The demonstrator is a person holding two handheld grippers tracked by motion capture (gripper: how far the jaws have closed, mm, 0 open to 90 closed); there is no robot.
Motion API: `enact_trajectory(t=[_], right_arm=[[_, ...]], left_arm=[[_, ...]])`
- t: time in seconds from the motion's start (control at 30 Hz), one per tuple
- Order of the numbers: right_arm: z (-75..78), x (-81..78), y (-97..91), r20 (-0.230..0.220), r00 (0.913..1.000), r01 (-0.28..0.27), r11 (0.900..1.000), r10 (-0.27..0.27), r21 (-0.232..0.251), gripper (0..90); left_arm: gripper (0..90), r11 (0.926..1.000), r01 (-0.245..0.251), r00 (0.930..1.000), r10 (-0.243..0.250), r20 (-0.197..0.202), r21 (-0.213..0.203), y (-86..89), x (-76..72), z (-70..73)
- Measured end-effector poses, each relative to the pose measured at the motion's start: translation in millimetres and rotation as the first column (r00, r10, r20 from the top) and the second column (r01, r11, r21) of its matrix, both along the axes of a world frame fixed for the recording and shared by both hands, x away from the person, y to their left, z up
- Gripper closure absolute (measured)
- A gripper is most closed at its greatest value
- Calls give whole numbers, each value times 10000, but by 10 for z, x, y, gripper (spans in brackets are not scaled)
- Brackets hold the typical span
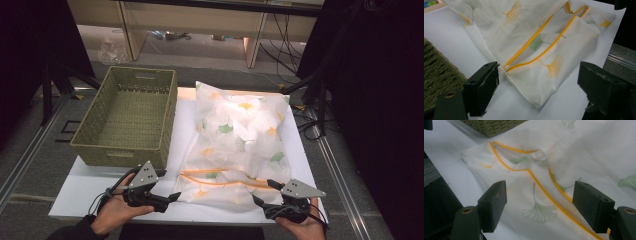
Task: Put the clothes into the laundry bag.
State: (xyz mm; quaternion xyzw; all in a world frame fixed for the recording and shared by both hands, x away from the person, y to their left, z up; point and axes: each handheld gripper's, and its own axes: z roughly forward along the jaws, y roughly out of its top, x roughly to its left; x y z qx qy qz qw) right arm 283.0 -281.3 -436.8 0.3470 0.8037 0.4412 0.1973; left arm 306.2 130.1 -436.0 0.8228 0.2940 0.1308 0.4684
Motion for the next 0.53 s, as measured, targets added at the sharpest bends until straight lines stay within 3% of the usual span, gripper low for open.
enact_trajectory(t=[0.07,0.1,0.17,0.23,0.3,0.53], right_arm=[[-14,6,0,57,10000,22,9999,-21,-125,284],[-7,6,0,-30,10000,79,9997,-80,-239,284],[-27,12,26,-191,9998,71,10000,-71,-9,284],[-27,27,18,23,10000,-17,9998,17,-187,284],[-30,25,26,-100,9999,-32,10000,32,-44,284],[-27,33,16,-11,10000,-3,9999,3,-136,284]], left_arm=[[170,9996,203,9996,-207,184,206,3,10,-1],[171,9999,139,9999,-139,-12,68,-6,2,-11],[171,9999,53,10000,-54,11,118,-8,-2,-12],[171,9999,57,10000,-57,3,113,-6,0,-14],[172,9995,166,9997,-170,174,256,1,11,-10],[173,9999,58,10000,-58,12,122,-10,1,-24]])
